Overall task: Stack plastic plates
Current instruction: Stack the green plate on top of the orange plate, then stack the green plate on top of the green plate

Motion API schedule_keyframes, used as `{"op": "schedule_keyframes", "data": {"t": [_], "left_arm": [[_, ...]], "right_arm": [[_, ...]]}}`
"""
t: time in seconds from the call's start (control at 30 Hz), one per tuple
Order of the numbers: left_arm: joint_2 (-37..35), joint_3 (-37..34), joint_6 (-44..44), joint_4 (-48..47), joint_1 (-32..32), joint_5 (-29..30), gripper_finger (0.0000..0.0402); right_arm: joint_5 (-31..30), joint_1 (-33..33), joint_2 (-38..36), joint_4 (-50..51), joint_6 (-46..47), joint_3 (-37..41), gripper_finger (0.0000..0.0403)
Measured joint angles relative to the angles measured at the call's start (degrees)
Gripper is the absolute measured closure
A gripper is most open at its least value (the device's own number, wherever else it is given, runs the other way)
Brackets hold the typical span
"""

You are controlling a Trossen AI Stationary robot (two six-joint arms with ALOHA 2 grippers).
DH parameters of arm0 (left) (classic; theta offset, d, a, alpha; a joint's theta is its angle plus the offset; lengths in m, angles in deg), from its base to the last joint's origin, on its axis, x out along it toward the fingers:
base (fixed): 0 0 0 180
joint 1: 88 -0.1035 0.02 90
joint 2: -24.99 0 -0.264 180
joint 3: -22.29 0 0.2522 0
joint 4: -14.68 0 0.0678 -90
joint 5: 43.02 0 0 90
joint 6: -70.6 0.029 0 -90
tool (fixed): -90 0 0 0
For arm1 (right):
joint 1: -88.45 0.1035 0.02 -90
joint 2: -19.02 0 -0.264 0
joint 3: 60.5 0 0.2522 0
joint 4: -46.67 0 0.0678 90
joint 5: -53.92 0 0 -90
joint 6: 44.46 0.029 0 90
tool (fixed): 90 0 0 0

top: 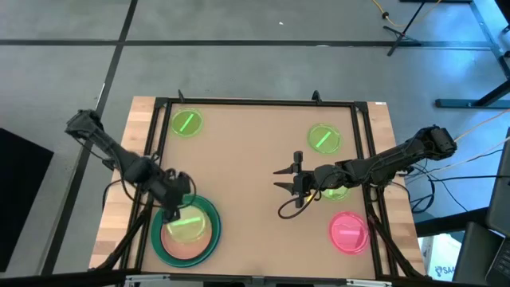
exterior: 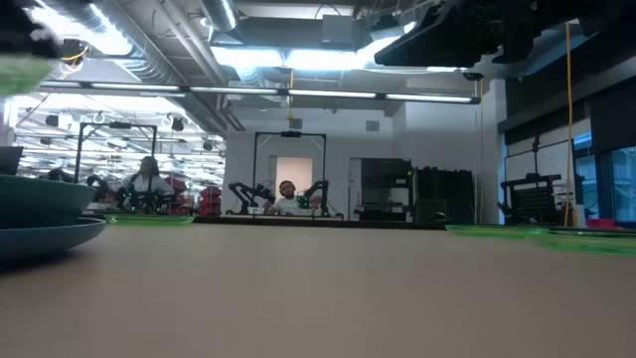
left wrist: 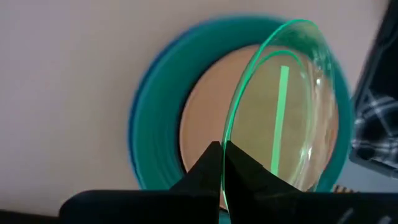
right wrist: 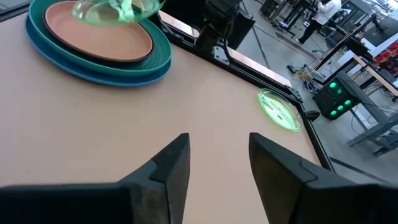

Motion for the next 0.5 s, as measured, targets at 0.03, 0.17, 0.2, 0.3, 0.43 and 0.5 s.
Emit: {"op": "schedule_keyframes", "data": {"t": [0.03, 0.17, 0.2, 0.3, 0.43, 0.5], "left_arm": [[0.0, -1.8, -2.0, 1.6, 1.4, 0.0, 0.0401], [0.0, -6.9, -5.1, 9.5, 4.1, 0.3, 0.0394], [0.0, -7.8, -6.3, 10.3, 4.0, 0.3, 0.0387], [0.0, -10.0, -11.1, 8.7, 2.5, 0.4, 0.0358], [-0.5, -10.2, -9.9, 7.8, -0.8, -1.3, 0.0315], [-0.5, -8.7, -7.1, 7.6, -2.6, -2.1, 0.0299]], "right_arm": [[0.0, 0.0, 0.0, 0.0, 0.0, 0.0, 0.0244], [0.0, 0.0, 0.0, -0.2, 0.0, 0.0, 0.0244], [0.0, 0.0, 0.0, -0.4, -0.3, 0.0, 0.0244], [0.0, 0.0, 0.0, -1.1, -0.9, 0.0, 0.0244], [0.0, 0.0, 0.0, -1.6, -1.0, 0.0, 0.0244], [0.0, 0.0, 0.0, -1.6, -1.1, 0.0, 0.0244]]}}
